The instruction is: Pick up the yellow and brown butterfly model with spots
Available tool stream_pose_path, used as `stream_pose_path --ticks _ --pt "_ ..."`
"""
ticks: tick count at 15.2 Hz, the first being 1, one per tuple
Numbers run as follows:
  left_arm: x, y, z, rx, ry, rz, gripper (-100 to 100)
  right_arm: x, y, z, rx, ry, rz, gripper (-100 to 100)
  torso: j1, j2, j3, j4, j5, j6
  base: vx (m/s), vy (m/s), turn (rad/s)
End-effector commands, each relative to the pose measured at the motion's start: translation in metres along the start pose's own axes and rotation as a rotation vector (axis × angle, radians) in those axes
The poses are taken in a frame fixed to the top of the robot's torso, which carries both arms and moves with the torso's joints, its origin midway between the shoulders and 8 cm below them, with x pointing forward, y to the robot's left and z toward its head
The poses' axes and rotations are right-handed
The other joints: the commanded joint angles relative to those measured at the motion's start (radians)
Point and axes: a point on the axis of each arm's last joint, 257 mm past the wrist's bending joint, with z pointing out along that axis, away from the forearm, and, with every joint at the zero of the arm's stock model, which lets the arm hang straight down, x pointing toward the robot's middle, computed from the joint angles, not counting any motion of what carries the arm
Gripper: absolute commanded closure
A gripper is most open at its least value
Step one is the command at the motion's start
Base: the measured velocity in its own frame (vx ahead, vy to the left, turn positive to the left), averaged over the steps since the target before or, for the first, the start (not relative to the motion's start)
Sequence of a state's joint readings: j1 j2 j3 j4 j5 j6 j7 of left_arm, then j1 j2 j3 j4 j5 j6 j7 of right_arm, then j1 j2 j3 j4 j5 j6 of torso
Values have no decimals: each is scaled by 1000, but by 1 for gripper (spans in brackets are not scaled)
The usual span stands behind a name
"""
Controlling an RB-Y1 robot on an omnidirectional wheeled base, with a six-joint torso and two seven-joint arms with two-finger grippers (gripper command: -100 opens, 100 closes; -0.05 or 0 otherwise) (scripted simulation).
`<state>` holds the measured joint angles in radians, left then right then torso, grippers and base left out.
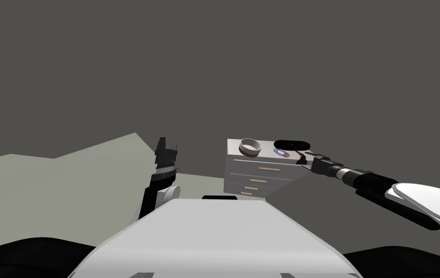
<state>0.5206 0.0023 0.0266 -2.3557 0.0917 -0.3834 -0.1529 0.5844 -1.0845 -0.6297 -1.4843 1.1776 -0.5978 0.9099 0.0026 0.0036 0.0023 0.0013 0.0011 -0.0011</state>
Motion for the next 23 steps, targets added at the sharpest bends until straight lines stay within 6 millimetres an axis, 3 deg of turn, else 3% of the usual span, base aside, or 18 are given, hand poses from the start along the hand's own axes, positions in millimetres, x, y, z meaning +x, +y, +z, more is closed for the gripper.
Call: stream_pose_path --ticks 1,2,5,7,12,13,15,20,22,23 --pt "0 0 0 0 0 0 0 12 7 -3 -7 20 11 -100 0 0 0 0 0 0 -15 27 -3" --pt "0 0 0 0 0 0 0 22 -1 -10 12 28 -2 -100 0 -1 0 0 0 1 -36 46 191" --pt "0 0 0 0 0 0 0 39 12 -14 -8 60 26 -100 0 -1 0 0 0 0 -35 37 149" --pt "0 0 0 0 0 0 0 51 10 -23 3 72 24 -100 -1 -2 -1 0 0 1 -17 23 101" --pt "0 0 0 0 0 0 0 86 32 -40 -14 132 75 -100 1 -1 -1 0 0 -2 -47 49 216" --pt "0 0 0 0 0 0 0 91 29 -46 4 130 71 -100 1 0 0 0 0 0 -63 60 208" --pt "0 0 0 0 0 0 0 105 45 -54 -15 160 108 -100 2 0 0 0 1 -1 -51 58 195" --pt "0 0 0 0 0 0 0 123 60 -73 3 176 150 -100 0 -1 -1 0 0 0 -35 48 166" --pt "0 0 0 0 0 0 0 133 77 -80 -15 202 187 -100 0 -1 -1 0 0 -2 -34 46 223" --pt "0 0 0 0 0 0 0 128 67 -74 -7 190 166 -100 0 -1 -1 0 0 -1 -12 21 11"
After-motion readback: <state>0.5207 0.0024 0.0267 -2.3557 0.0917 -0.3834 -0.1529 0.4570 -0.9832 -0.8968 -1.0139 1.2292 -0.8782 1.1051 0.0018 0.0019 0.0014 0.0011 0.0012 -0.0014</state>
